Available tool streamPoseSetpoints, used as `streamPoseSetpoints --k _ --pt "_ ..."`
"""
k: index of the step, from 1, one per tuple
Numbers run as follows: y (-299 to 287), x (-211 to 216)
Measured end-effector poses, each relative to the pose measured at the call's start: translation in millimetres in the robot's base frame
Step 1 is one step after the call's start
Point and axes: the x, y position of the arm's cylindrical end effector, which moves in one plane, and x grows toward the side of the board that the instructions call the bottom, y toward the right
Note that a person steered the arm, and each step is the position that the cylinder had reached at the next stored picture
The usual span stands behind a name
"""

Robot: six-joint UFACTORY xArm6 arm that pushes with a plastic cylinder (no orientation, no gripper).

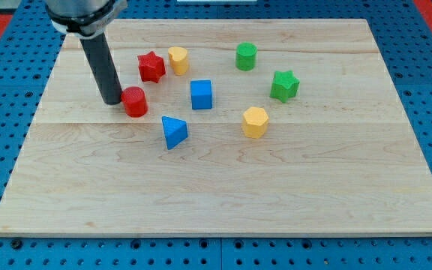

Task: Move the red star into blue cube

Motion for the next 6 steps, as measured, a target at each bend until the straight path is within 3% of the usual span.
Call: streamPoseSetpoints --k 2,6 --pt "-34 3" --pt "23 -99"
